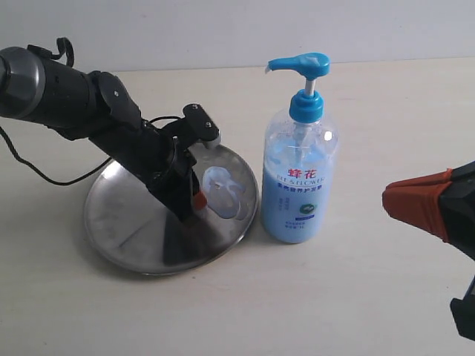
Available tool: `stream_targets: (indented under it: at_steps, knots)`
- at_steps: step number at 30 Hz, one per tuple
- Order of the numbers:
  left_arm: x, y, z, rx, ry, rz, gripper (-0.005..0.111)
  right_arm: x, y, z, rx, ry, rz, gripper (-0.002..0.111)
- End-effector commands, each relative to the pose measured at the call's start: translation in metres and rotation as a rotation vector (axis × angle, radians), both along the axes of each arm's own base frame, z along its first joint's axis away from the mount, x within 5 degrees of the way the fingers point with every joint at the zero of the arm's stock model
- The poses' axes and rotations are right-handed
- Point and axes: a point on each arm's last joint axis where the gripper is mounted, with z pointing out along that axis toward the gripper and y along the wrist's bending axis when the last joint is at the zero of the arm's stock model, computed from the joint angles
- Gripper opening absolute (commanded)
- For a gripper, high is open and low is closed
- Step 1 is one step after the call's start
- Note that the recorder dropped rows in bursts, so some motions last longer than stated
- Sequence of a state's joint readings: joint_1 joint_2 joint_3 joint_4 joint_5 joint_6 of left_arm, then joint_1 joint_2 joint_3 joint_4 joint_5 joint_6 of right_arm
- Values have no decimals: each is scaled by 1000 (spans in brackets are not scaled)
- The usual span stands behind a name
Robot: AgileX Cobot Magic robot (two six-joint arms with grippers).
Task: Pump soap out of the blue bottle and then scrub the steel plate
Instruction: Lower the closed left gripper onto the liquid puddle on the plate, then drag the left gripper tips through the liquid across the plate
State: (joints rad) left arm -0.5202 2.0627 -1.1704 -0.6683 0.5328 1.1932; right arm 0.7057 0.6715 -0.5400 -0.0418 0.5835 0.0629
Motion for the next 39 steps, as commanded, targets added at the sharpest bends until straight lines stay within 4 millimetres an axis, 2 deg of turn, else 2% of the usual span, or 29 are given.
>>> stream_targets:
  at_steps: [1, 9, 16, 21, 31, 39]
  knots:
    - [-4, -2, 2, 3, 40, -18, 0, 0, -1, 0, 3, -17, -2, 0]
    - [-8, -2, 2, -5, 81, -29, 0, -1, 0, 0, 17, -3, -3, 0]
    - [-3, -9, 6, -90, 52, 23, 0, -1, 0, 0, 17, -3, -3, 0]
    - [2, -8, 6, -90, 4, 64, 0, -1, 0, 0, 17, -3, -3, 0]
    - [5, -3, -13, -4, 1, 72, 0, -1, 0, 0, 18, -4, -3, 0]
    - [6, 5, -16, 88, -6, 98, 0, -1, 0, 0, 17, -3, -3, 0]
